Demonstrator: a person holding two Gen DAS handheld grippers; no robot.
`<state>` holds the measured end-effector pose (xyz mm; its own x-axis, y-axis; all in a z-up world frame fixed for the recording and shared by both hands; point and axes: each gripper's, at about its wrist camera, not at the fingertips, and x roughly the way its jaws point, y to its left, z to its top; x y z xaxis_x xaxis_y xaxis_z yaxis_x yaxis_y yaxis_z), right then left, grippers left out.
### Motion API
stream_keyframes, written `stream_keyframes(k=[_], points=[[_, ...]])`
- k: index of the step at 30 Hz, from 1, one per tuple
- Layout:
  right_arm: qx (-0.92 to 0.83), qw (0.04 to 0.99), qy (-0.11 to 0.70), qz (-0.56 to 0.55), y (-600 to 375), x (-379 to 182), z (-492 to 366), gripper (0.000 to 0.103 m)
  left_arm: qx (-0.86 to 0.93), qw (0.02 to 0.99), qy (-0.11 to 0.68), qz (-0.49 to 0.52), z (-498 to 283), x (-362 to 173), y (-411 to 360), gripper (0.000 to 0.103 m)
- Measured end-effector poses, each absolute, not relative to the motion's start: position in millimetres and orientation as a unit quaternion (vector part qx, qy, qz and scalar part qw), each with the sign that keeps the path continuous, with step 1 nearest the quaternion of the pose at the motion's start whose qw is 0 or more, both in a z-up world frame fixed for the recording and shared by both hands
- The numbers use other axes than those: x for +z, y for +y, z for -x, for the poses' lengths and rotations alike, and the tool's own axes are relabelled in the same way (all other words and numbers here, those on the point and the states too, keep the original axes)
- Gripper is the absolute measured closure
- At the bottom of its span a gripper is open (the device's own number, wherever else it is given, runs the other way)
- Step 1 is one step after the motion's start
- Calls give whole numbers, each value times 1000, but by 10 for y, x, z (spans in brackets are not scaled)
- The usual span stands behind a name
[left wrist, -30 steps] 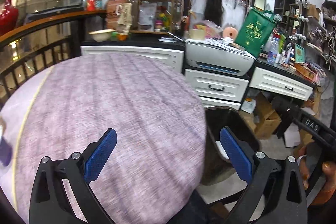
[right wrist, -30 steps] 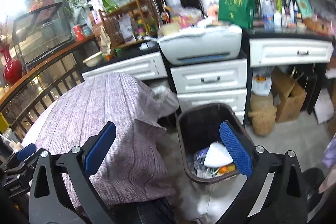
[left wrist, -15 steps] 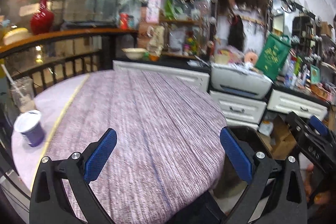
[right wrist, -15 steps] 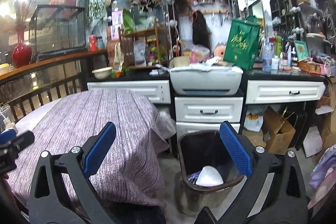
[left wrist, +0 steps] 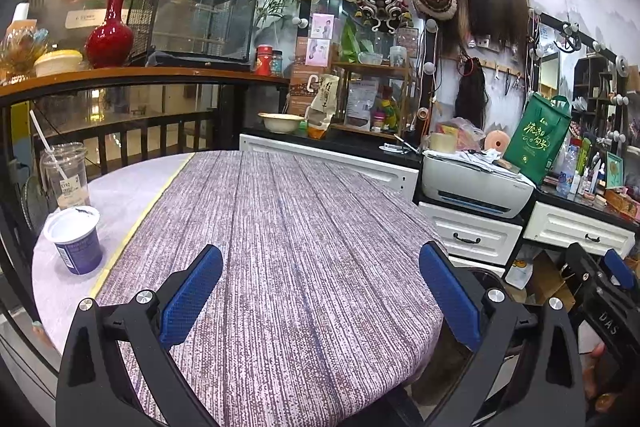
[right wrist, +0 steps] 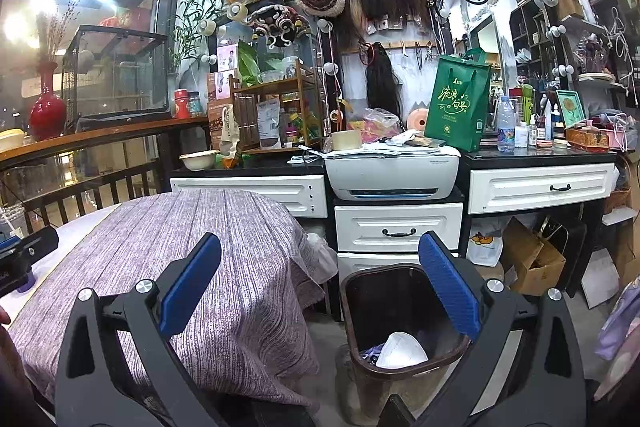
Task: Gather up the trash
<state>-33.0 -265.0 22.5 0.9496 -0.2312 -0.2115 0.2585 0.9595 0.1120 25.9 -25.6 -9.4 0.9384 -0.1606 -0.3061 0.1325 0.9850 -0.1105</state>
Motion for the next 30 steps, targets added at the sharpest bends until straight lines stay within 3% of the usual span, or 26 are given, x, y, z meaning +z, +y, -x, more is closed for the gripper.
stream_keyframes(k=[30], points=[[-114, 985, 112, -68, -2581, 180, 274, 6, -80, 984, 154, 34, -261, -81, -175, 6]])
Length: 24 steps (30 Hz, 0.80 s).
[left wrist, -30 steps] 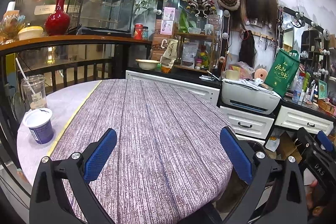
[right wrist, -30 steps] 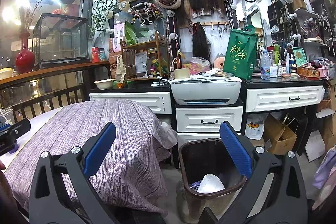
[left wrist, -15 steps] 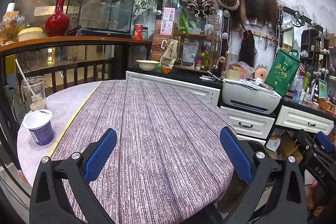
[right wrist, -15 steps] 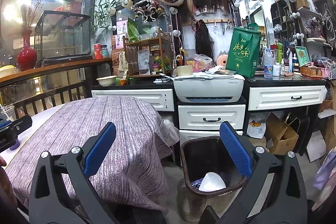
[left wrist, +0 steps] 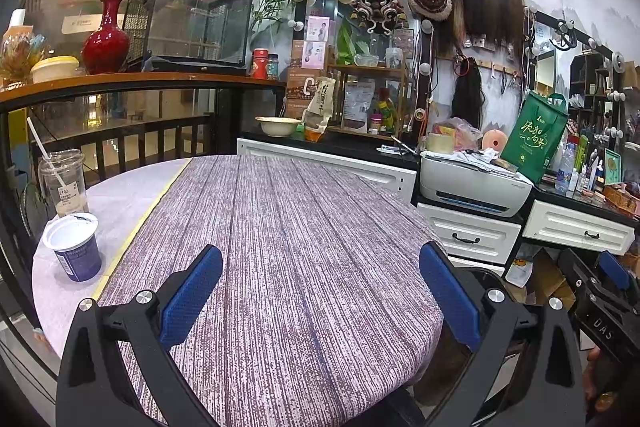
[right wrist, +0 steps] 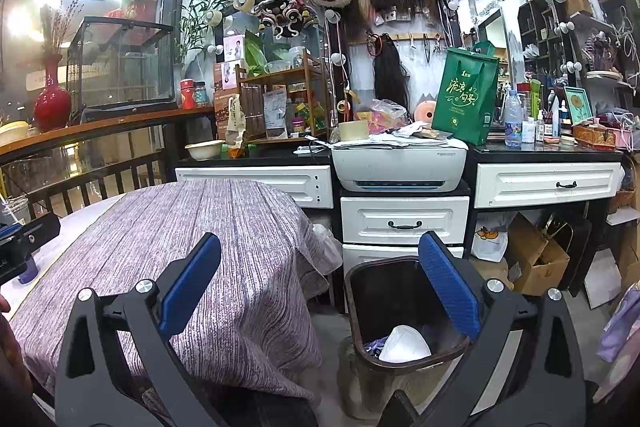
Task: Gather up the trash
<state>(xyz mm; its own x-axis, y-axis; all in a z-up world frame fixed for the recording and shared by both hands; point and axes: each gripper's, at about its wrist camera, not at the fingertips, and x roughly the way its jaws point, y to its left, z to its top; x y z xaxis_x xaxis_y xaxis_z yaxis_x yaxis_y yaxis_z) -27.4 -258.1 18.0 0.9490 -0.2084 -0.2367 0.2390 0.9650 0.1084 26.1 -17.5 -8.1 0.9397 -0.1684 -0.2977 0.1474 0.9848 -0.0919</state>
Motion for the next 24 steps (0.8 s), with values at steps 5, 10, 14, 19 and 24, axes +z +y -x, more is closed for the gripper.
stream_keyframes(k=[5, 10, 14, 19, 24], points=[[-114, 985, 113, -68, -2579, 179, 272, 6, -81, 984, 155, 35, -251, -75, -175, 6], [-113, 985, 115, -69, -2583, 172, 269, 6, -82, 984, 153, 32, -248, -66, -183, 6], [-113, 984, 116, -69, -2578, 168, 270, 6, -84, 984, 156, 34, -253, -57, -183, 6], [-113, 984, 116, -69, -2575, 168, 270, 6, -85, 984, 155, 34, -262, -45, -179, 6], [-113, 984, 115, -69, -2576, 172, 270, 6, -85, 984, 153, 28, -263, -37, -191, 6]])
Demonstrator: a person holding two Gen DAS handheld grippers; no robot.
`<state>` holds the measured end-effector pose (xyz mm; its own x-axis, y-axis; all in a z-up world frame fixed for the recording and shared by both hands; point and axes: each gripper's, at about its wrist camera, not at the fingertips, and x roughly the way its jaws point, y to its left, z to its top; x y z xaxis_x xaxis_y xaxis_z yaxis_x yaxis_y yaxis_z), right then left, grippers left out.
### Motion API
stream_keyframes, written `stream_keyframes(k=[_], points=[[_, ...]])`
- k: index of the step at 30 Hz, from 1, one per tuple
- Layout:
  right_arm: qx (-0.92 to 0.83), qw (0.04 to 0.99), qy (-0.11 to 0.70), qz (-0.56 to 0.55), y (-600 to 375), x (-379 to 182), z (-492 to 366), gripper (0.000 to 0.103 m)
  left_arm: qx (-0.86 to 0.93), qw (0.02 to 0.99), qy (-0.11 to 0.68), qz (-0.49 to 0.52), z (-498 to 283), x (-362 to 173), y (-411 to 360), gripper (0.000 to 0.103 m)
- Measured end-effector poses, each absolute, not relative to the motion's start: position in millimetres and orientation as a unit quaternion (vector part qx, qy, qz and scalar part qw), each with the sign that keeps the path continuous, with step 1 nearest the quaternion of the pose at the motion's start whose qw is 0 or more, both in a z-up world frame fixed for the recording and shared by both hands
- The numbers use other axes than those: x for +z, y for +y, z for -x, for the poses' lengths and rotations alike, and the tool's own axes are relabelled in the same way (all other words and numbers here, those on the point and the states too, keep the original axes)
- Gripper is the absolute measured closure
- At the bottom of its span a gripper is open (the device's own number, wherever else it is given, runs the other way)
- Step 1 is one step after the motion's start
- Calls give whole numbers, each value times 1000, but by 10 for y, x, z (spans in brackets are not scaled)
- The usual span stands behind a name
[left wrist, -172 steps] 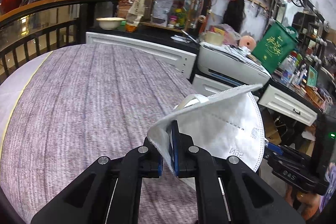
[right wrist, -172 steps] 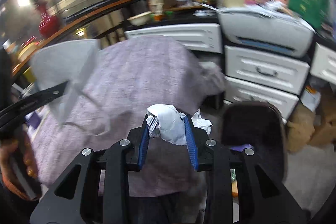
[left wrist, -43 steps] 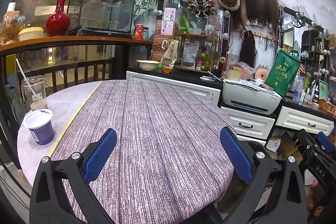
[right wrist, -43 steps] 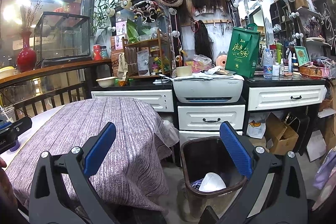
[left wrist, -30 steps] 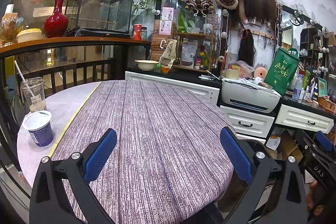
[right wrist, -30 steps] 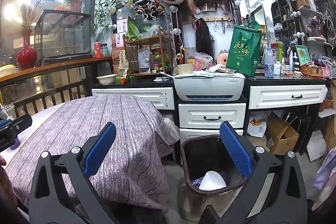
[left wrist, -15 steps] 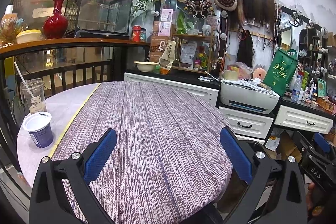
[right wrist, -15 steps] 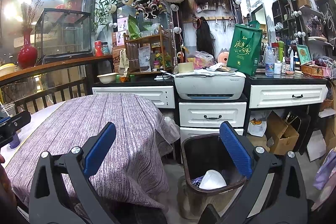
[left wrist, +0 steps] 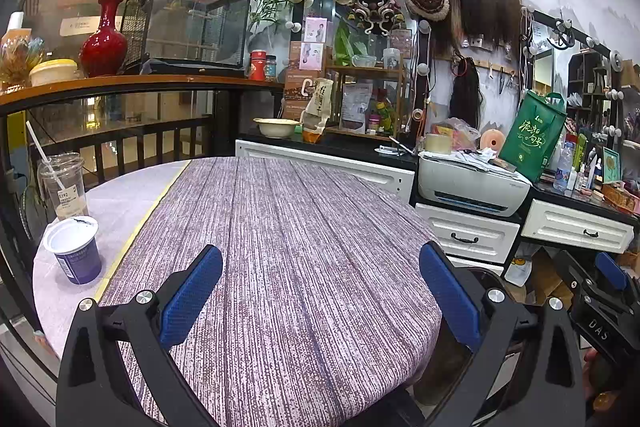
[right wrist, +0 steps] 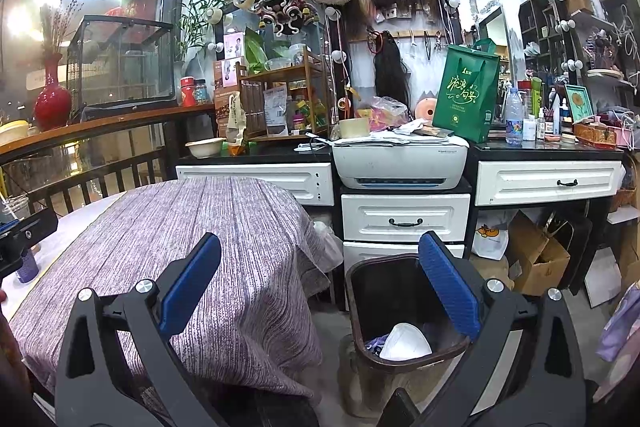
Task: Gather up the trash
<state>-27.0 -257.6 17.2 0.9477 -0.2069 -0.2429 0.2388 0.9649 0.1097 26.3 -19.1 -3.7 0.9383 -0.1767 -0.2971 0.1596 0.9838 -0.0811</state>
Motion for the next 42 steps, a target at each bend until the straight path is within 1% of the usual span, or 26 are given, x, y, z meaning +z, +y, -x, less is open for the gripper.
stream_keyframes(k=[30, 42], points=[[-114, 984, 116, -69, -2566, 174, 271, 6, -84, 984, 154, 22, -259, -29, -230, 6], [-112, 984, 120, -68, -2577, 132, 269, 6, -90, 982, 167, 23, -305, -82, -210, 6]])
